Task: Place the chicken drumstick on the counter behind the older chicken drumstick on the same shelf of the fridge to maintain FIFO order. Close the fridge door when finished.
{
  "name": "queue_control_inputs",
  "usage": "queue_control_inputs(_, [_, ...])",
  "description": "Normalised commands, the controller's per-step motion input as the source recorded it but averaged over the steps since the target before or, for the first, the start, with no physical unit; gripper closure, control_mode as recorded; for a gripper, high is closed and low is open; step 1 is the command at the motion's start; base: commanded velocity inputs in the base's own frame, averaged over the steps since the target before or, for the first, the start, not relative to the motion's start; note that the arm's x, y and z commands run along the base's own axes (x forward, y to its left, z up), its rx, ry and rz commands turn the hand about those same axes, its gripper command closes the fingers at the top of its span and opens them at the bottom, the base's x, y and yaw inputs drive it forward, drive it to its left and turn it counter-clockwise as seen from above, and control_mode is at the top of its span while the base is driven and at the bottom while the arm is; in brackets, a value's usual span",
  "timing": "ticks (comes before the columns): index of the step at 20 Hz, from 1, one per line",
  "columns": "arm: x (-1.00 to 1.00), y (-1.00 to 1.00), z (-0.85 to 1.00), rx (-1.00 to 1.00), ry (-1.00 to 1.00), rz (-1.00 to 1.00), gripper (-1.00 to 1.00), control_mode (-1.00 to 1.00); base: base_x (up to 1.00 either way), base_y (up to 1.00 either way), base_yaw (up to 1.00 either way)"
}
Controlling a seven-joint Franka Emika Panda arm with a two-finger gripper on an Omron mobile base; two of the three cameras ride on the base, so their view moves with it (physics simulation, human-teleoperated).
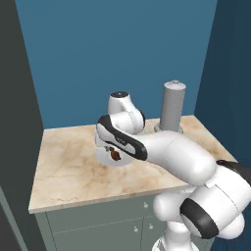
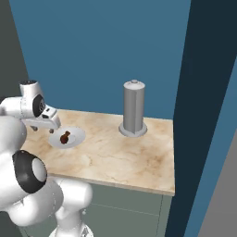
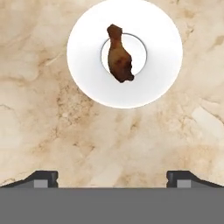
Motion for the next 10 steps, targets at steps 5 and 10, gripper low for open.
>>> queue_control_inputs(5, [0.19,0.06,-0.35,0.00,0.21,0.00,-1.00,-1.00,0.00,0.00,0.00])
queue_control_inputs(10, [0.29,-0.14,-0.25,0.00,0.14,-0.01,-1.00,-1.00,0.00,0.00,0.00])
